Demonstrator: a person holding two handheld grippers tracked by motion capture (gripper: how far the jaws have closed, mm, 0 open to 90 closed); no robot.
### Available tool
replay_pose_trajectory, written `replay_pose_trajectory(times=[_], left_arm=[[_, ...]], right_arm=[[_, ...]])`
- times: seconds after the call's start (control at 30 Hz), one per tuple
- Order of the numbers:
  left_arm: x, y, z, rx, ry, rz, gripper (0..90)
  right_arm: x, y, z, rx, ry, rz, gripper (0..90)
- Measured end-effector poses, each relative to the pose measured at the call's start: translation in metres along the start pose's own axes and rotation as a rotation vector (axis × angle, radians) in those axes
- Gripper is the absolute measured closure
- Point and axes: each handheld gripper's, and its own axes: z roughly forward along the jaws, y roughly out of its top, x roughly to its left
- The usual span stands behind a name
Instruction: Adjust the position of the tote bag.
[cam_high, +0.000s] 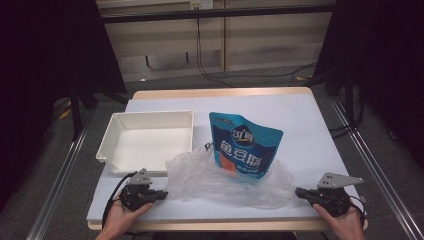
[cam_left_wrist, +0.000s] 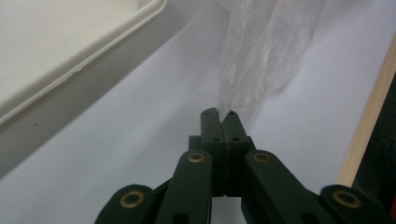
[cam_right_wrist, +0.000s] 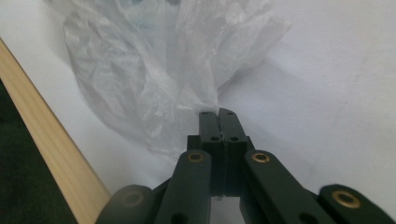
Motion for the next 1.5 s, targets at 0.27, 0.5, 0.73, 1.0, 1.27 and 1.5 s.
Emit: replay_pose_trajectory(times=[0.27,0.5,0.73,1.0,1.27,1.5], left_arm=[[-0.003,0.001,-0.013,-0.116,-0.045,-0.016,87.0],[-0.007,0.005,-0.029,-0.209,-0.065,-0.002,66.2],[-0.009,0.007,-0.044,-0.287,-0.051,-0.021,47.5],[-0.004,0.037,-0.058,-0.351,-0.004,0.013,35.0],[0.009,0.073,-0.051,-0.335,-0.004,0.053,41.3],[0.015,0.100,-0.026,-0.312,-0.038,0.093,37.6]], right_arm=[[0.000,0.000,0.003,0.008,-0.002,-0.020,77.3],[0.001,0.006,-0.015,-0.129,0.026,0.013,63.5],[0.007,0.011,-0.031,-0.192,0.021,0.001,54.0],[0.004,0.029,-0.046,-0.271,0.020,-0.012,37.0],[-0.001,0.057,-0.034,-0.249,0.028,-0.059,40.9],[-0.010,0.074,-0.014,-0.204,0.055,-0.074,45.0]])
